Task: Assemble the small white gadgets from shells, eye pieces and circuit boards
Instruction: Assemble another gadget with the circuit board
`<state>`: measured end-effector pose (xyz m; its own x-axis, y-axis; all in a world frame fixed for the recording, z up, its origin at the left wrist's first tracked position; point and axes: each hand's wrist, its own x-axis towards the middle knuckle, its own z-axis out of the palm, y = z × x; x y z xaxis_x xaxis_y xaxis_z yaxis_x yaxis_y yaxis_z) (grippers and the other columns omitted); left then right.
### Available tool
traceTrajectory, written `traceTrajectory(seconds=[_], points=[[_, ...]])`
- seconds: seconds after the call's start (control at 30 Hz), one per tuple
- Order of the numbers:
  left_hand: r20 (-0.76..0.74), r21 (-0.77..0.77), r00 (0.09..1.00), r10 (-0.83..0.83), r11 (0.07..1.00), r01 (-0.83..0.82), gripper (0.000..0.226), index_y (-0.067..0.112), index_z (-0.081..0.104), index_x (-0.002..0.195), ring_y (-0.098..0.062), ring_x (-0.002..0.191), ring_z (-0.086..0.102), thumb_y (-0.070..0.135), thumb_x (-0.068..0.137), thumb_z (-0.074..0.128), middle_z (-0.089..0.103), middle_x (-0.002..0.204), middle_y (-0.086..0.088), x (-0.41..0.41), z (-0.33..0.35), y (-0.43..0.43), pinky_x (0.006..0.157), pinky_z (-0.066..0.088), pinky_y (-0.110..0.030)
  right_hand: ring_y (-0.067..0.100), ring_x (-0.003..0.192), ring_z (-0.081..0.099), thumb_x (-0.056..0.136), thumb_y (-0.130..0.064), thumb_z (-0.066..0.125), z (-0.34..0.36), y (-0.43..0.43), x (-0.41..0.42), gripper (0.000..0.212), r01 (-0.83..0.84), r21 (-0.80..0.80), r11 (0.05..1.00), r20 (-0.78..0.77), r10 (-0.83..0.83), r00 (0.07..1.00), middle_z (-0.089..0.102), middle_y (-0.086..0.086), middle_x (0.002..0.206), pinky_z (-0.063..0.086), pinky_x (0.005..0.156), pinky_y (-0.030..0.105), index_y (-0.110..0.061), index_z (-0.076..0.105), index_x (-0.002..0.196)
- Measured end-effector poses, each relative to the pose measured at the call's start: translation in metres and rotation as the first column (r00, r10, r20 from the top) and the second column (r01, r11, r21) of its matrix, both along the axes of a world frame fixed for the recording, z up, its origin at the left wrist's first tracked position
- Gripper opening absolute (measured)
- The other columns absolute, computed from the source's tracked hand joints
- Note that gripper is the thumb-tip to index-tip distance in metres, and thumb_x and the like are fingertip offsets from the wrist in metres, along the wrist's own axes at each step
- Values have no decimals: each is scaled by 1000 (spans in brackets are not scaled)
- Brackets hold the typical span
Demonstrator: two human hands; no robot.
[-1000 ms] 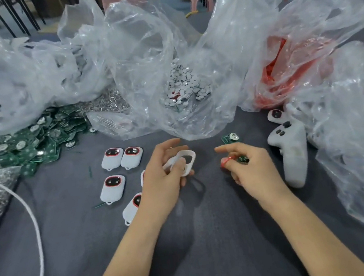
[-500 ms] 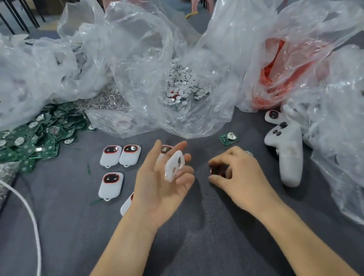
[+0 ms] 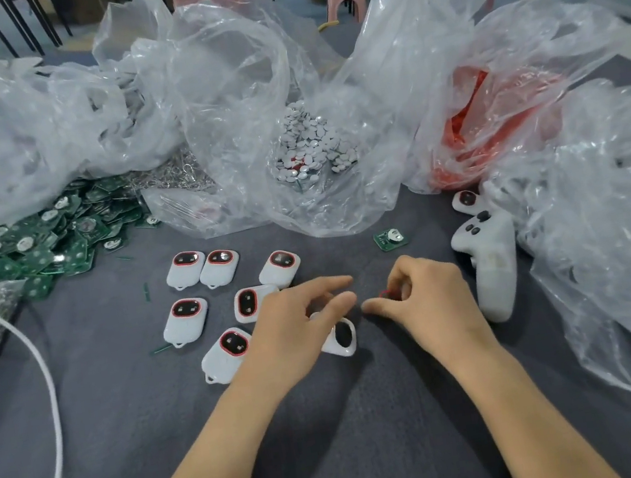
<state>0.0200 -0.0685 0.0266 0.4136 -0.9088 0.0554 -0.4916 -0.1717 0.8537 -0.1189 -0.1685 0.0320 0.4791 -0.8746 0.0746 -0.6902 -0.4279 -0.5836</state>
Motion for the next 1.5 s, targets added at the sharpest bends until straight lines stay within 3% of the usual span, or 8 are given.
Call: traceTrajectory(seconds=[0.17,0.27,0.37,0.5,0.63,0.77,0.9,1.5], points=[[318,47,944,-87,996,76,33,32,63,121,7,87,50,40,91,56,63,94,23,15,7,5,79,32,-5,9,79,56,63,-45,84,5,-1,-7,40,-85,63,994,-43,88,995,54,-11,90,45,73,27,-27,61,90],[266,160,944,-197,974,158,39,42,59,123,5,109,43,39,85,65,49,103,41,33,9,13,88,26,-1,10,84,54,74,-30,78,5,-3,-10,32,-166,58,984,-45,169,985,50,-11,92,44,77,26,-32,62,102],[216,225,925,-313,938,265,52,47,55,123,9,117,38,34,77,75,50,116,38,43,9,18,95,26,-4,6,71,47,75,-29,78,4,-4,-9,22,-195,38,980,-17,195,981,50,-11,81,43,74,26,-31,67,94],[310,140,910,-274,960,241,44,32,66,117,2,110,48,29,74,80,57,113,23,39,8,12,91,28,-3,4,71,47,64,-44,83,4,-3,-8,36,-189,60,980,48,187,981,52,-11,78,40,67,19,-29,68,92],[323,128,926,-194,979,160,44,34,66,114,-2,110,47,37,73,79,56,111,18,33,5,10,95,33,-14,1,61,47,67,-27,85,8,-13,-16,37,-285,124,950,-26,291,956,54,-10,78,35,60,7,-26,72,102],[294,125,938,-182,981,152,47,28,68,115,6,100,49,34,71,82,55,112,15,35,6,11,82,31,0,1,60,51,69,-19,84,9,-8,-10,30,-288,59,956,42,286,957,57,-9,81,35,62,4,-21,73,97],[292,124,935,-203,977,174,44,22,70,113,1,91,53,30,72,82,57,107,11,33,8,9,78,35,-3,2,64,54,65,-20,86,9,6,1,28,-381,63,922,206,361,909,58,-10,81,40,63,8,-21,72,90],[276,182,909,-314,945,271,43,25,66,120,-2,91,48,25,78,77,51,108,9,33,12,9,80,33,-4,3,69,57,69,-24,84,4,15,9,27,-397,3,918,189,390,901,57,-12,83,45,65,13,-19,70,92]])
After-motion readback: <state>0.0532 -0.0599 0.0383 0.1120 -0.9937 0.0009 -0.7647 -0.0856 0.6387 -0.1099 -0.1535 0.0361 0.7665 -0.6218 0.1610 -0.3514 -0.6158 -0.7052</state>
